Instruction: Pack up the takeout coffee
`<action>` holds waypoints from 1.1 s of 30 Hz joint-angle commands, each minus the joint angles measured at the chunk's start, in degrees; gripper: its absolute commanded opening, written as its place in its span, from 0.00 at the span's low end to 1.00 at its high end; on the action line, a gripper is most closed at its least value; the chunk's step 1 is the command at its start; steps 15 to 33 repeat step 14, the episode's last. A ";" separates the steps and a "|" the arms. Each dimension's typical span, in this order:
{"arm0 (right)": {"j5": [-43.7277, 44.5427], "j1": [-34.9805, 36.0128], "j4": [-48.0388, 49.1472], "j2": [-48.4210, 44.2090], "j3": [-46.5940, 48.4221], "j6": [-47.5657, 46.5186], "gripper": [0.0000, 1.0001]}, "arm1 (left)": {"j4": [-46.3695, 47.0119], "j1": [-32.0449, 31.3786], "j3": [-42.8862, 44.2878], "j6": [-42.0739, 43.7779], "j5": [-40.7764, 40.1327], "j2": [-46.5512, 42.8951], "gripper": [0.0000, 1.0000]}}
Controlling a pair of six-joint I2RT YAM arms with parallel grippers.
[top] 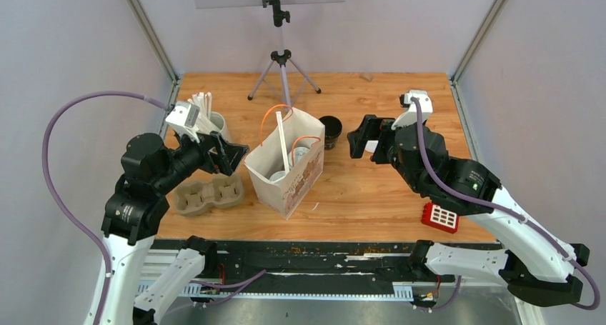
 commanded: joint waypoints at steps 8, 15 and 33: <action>-1.01 -0.32 4.45 -2.01 -1.91 3.82 1.00 | 3.16 0.06 -1.86 2.70 -1.82 -1.00 1.00; -1.55 -0.32 4.51 -1.40 -1.28 3.00 1.00 | 4.37 0.06 -1.56 2.23 -2.91 -1.38 1.00; -1.55 -0.32 4.51 -1.40 -1.28 3.00 1.00 | 4.37 0.06 -1.56 2.23 -2.91 -1.38 1.00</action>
